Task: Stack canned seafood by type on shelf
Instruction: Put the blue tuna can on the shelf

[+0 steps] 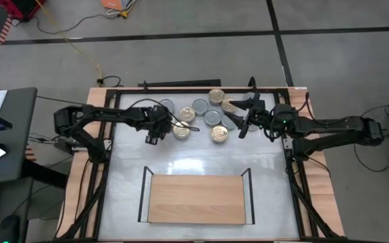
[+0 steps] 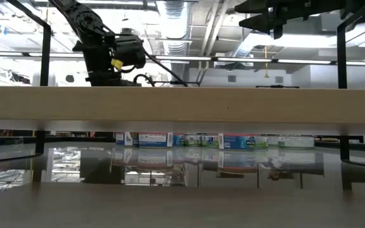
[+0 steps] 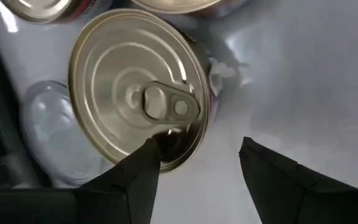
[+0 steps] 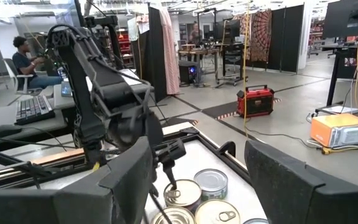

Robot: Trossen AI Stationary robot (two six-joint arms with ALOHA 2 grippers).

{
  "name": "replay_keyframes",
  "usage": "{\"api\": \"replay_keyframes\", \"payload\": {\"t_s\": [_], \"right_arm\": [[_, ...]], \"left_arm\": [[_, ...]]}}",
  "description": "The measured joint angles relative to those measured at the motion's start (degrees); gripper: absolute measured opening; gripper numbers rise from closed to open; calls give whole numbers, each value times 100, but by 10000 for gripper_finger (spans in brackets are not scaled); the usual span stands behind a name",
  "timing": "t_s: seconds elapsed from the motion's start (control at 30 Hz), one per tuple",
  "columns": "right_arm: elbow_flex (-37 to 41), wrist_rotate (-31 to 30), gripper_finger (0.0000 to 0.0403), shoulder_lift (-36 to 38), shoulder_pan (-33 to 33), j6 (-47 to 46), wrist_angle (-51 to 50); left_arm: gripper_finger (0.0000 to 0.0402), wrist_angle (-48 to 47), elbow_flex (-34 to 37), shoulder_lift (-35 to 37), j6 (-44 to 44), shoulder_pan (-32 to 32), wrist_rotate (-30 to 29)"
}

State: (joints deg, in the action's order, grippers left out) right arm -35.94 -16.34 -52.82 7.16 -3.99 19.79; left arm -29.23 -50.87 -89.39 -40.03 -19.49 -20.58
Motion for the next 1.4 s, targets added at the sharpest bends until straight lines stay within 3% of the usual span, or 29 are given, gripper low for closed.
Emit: {"api": "replay_keyframes", "payload": {"t_s": [0.27, 0.57, 0.73, 1.23, 1.4], "right_arm": [[0, 0, 282, 0, 0, -2, -2], [2, 0, 282, 0, 0, -2, -4], [2, 0, 282, 0, 0, -4, -4], [2, 0, 282, 2, 0, -7, -4], [2, 0, 282, 2, 0, -7, -4]], "left_arm": [[148, 299, -9, -432, -241, 101, -996], [65, 298, -7, -296, -516, 223, -783], [12, -238, -20, -285, -198, 223, -623], [0, -1178, 17, -333, 617, 208, -199], [0, -2163, -282, -319, 1060, 223, 462]]}}
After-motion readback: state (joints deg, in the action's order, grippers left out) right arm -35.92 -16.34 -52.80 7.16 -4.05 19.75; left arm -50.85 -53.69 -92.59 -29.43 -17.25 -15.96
